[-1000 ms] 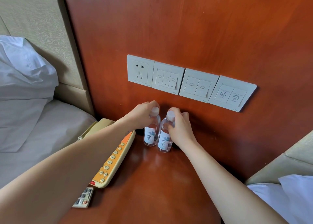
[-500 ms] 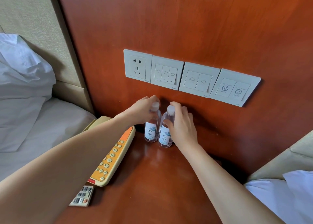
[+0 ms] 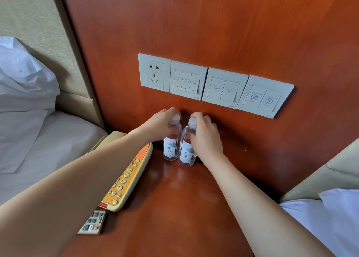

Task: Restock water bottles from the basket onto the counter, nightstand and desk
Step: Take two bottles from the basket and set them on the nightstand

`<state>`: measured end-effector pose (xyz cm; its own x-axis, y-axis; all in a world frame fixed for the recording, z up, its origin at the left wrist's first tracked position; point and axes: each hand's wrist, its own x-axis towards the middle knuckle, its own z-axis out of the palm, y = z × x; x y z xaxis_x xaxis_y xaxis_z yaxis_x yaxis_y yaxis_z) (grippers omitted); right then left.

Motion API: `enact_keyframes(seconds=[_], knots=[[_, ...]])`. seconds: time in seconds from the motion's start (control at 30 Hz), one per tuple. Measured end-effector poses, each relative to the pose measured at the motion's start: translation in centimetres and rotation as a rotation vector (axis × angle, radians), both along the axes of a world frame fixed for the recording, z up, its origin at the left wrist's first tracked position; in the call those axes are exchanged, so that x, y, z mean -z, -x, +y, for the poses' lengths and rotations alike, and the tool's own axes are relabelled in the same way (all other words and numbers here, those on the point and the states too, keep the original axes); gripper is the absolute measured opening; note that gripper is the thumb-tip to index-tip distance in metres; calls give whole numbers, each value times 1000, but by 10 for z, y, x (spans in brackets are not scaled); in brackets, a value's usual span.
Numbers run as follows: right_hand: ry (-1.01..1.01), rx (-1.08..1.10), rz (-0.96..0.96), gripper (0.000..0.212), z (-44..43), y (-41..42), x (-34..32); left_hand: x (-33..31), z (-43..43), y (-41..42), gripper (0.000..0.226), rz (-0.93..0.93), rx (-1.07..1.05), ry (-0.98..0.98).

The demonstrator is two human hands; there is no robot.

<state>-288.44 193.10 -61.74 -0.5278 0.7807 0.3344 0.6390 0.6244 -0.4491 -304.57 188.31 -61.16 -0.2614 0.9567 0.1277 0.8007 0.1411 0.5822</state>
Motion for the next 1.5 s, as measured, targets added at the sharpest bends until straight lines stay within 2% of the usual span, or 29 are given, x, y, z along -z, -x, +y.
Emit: enact_keyframes(seconds=[0.5, 0.63, 0.77, 0.9, 1.07, 1.17, 1.5], knots=[[25, 58, -20, 40, -8, 4, 0, 0, -2, -4, 44, 21, -18, -21], [52, 76, -45, 43, -10, 8, -2, -1, -8, -11, 57, 45, -46, -48], [86, 81, -55, 54, -10, 3, -4, -1, -18, -11, 77, 119, -16, 33], [194, 140, -73, 66, -7, -12, 3, 7, -26, -9, 93, 53, -75, 53], [292, 120, -86, 47, -3, -16, 8, 14, -23, -11, 72, 86, -105, 72], [298, 114, -60, 40, -2, -15, 6, 15, -21, -12, 69, 72, -120, 59], [305, 109, -63, 48, -3, -15, 5, 16, -20, -13, 72, 53, -107, 66]])
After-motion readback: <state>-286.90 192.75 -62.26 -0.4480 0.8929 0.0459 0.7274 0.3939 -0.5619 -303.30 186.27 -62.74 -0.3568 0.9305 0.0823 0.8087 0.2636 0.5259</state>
